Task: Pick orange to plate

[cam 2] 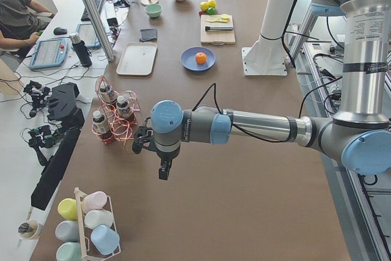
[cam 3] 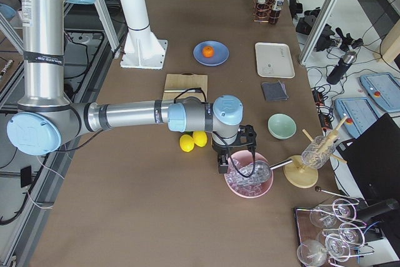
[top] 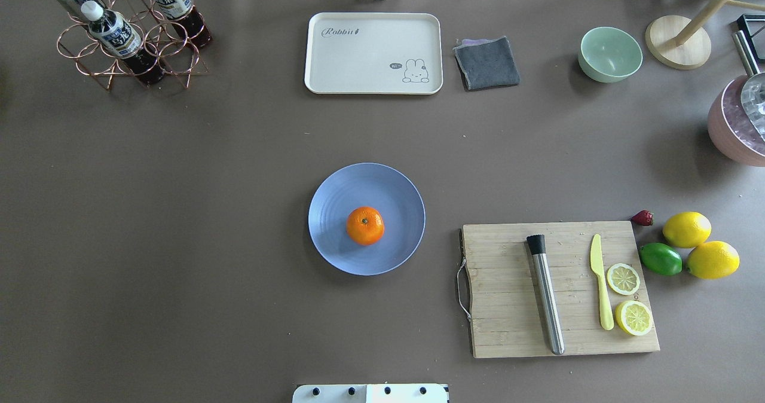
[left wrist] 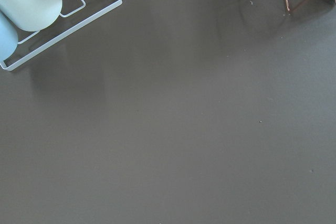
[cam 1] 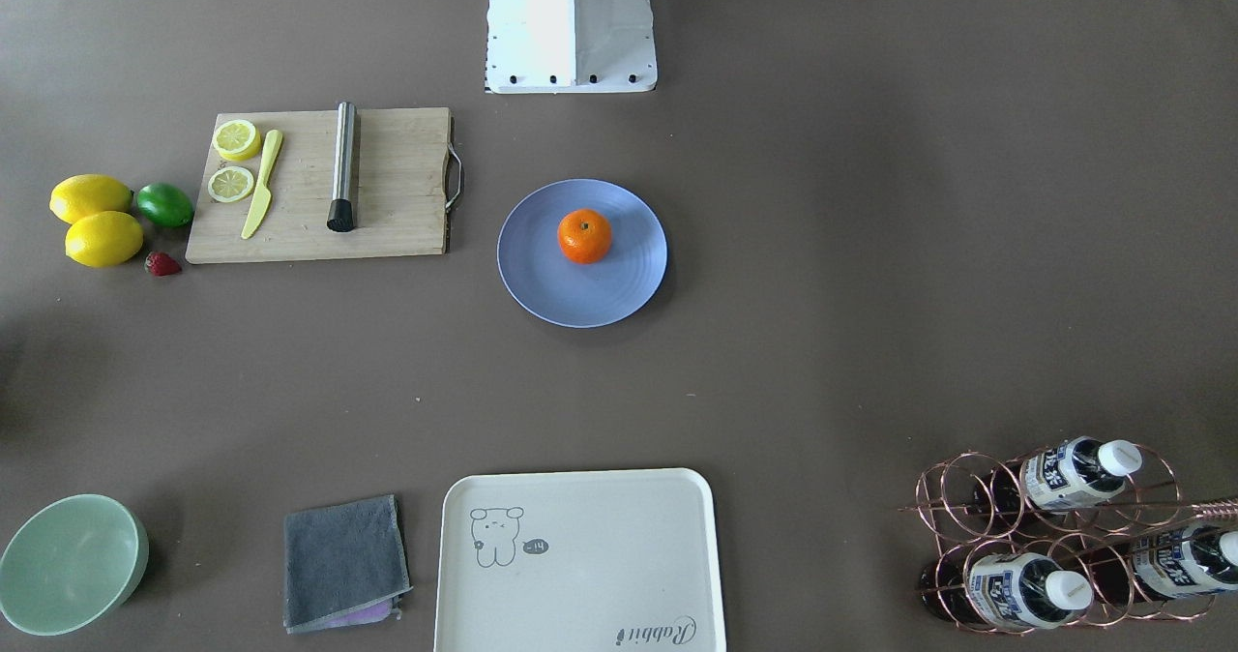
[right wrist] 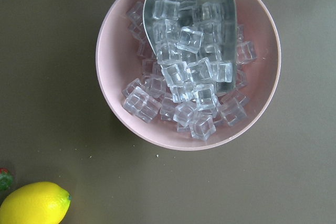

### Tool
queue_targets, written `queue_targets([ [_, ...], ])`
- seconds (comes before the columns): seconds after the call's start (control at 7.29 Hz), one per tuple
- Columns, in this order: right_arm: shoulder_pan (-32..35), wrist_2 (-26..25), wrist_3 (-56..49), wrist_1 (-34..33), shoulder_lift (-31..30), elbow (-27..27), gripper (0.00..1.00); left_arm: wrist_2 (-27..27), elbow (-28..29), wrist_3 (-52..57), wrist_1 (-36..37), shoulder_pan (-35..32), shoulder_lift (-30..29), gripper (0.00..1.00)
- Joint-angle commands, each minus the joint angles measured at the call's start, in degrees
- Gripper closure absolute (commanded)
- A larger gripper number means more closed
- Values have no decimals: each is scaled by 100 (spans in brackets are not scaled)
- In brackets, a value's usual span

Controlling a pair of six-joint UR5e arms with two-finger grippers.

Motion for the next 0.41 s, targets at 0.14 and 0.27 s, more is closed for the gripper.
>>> queue_targets([
  [0.14, -5, -24, 15, 6, 22, 16, 0, 0, -18, -4, -257, -14, 132, 2],
  [0.27, -5, -24, 15, 6, 66, 8, 0, 17, -27, -4, -327, -23, 141, 3],
])
